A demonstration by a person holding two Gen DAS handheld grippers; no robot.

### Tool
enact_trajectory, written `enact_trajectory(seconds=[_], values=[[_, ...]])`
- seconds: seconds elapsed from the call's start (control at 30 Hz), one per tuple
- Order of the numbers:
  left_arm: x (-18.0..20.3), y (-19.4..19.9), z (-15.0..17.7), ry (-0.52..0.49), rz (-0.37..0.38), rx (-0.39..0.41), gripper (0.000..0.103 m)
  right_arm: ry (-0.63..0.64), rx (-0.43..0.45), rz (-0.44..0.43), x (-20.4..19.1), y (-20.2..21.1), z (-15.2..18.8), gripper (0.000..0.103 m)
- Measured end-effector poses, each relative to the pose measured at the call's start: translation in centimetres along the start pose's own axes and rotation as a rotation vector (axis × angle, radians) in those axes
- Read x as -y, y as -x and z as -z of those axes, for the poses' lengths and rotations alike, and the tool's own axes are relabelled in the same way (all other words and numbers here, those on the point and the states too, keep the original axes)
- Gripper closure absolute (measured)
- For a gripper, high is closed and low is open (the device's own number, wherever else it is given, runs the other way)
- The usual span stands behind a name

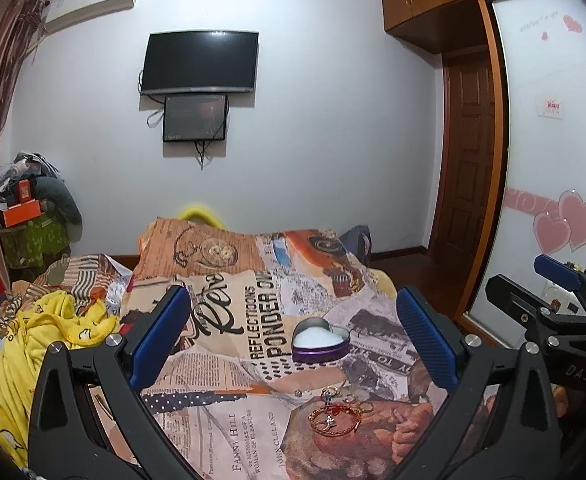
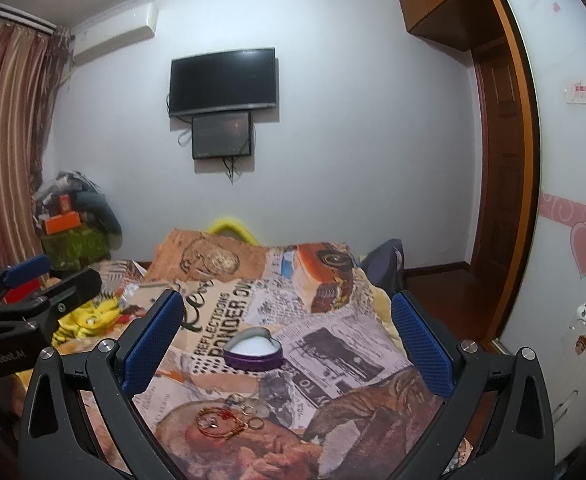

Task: Organize jewelry
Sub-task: 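Lower both tools toward the jewelry pile beside the purple heart tin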

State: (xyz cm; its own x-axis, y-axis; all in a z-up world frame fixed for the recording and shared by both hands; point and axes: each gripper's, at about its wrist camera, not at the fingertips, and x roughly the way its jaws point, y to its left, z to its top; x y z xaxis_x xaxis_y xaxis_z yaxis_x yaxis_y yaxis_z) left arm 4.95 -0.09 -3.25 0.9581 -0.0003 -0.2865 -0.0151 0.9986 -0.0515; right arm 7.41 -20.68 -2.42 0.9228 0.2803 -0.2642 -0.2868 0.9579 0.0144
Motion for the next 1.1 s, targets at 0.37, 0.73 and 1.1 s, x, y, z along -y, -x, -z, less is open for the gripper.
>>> enact_trajectory(seconds=[0.37,0.73,1.1], values=[[-0.5,-6.8,2.9,-0.085,0.018,-0.192,0.003,0.046,-0.188,0.017,1.6,-4.7,3.4,0.000],[-1.4,-13.5,8.3,-0.127,0.080,-0.493,0.037,0.057,-0.368,-0.036,2.0,-8.1,7.1,0.016],[-0.8,-16.6,12.3,-0.116,0.183,-0.696,0.057,0.046,-0.502,-0.106,1.5,-10.7,9.9,0.033]])
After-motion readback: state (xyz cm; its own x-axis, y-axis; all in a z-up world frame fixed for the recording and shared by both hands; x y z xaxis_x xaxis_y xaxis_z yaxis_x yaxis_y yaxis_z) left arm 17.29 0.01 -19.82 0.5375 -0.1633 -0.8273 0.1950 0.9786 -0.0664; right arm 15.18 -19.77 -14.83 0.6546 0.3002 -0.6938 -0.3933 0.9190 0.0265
